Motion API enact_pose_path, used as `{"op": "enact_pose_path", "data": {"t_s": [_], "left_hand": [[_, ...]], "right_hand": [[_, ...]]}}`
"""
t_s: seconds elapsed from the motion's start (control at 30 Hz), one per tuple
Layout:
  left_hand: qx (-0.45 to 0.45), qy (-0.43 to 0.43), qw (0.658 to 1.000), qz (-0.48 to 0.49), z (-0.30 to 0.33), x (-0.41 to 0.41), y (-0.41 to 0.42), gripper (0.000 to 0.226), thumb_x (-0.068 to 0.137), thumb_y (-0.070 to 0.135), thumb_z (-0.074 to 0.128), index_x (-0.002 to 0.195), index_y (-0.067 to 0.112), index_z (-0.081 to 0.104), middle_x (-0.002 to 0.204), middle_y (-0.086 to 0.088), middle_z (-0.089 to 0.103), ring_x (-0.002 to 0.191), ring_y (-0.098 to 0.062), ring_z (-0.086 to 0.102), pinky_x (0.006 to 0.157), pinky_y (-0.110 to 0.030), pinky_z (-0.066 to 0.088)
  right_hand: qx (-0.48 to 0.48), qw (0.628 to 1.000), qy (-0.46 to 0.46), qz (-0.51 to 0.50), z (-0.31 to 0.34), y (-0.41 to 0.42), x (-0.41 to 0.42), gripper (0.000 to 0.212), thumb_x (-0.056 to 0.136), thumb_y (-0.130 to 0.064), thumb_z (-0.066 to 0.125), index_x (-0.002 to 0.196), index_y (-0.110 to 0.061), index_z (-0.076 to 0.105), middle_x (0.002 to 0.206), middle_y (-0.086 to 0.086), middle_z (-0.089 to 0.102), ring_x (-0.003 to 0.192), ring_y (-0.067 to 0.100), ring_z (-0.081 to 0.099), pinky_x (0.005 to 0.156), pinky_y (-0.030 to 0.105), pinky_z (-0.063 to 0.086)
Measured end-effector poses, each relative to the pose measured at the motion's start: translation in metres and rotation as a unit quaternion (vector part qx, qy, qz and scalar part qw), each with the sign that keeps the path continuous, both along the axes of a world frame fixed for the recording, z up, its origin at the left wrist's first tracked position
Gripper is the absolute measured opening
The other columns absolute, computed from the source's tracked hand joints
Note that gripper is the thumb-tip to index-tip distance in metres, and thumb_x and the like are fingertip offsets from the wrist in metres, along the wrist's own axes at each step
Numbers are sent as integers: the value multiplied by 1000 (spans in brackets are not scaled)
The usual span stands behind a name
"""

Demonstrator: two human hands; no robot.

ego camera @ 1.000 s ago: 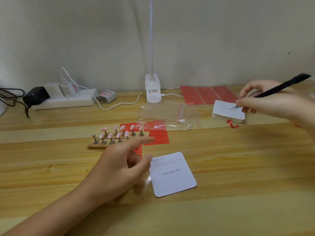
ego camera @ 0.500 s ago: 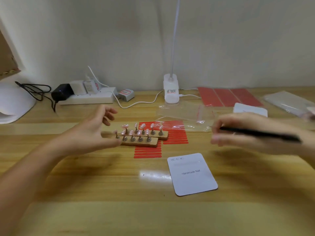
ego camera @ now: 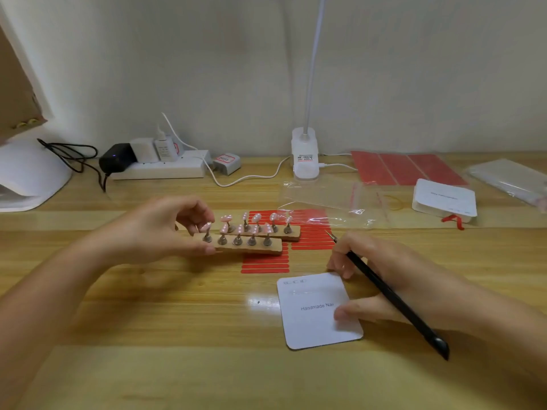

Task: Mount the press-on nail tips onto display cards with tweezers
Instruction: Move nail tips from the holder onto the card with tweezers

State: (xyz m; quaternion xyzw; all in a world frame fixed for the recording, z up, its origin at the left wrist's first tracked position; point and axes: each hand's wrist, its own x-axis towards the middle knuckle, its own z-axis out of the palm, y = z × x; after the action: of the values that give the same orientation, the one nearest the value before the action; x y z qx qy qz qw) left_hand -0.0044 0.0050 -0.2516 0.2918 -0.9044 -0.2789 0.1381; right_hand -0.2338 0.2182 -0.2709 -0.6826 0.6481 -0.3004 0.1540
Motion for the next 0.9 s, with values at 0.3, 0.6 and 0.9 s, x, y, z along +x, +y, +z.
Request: {"op": "enact_pose_path", "data": {"t_s": [0.3, 0.6, 0.9], "left_hand": [[-13, 111, 989, -96, 25, -17, 42, 46, 53, 46, 72, 94, 29, 57, 94, 19, 65, 87, -1, 63, 76, -19, 49], [66, 175, 969, -159, 8, -48, 75, 39, 64, 31, 72, 99, 23, 55, 97, 7, 64, 94, -4, 63, 85, -19, 50], [199, 230, 952, -15, -8, -60, 90, 34, 79, 6, 69, 104, 26, 57, 99, 0, 65, 87, -5, 65, 77, -27, 56]], "right_hand": [[-59, 972, -222, -51, 5, 1, 1, 16, 87, -4, 57, 87, -16, 46, 92, -11, 71, 73, 9, 66, 57, 20, 49], [106, 820, -562, 17, 8, -3, 13, 23, 75, -6, 70, 75, -14, 48, 69, 1, 61, 59, 10, 50, 40, 10, 40], [-74, 822, -549, -134, 4, -8, 10, 30, 64, -20, 68, 82, -16, 44, 71, 1, 70, 54, 10, 65, 45, 20, 49]]}}
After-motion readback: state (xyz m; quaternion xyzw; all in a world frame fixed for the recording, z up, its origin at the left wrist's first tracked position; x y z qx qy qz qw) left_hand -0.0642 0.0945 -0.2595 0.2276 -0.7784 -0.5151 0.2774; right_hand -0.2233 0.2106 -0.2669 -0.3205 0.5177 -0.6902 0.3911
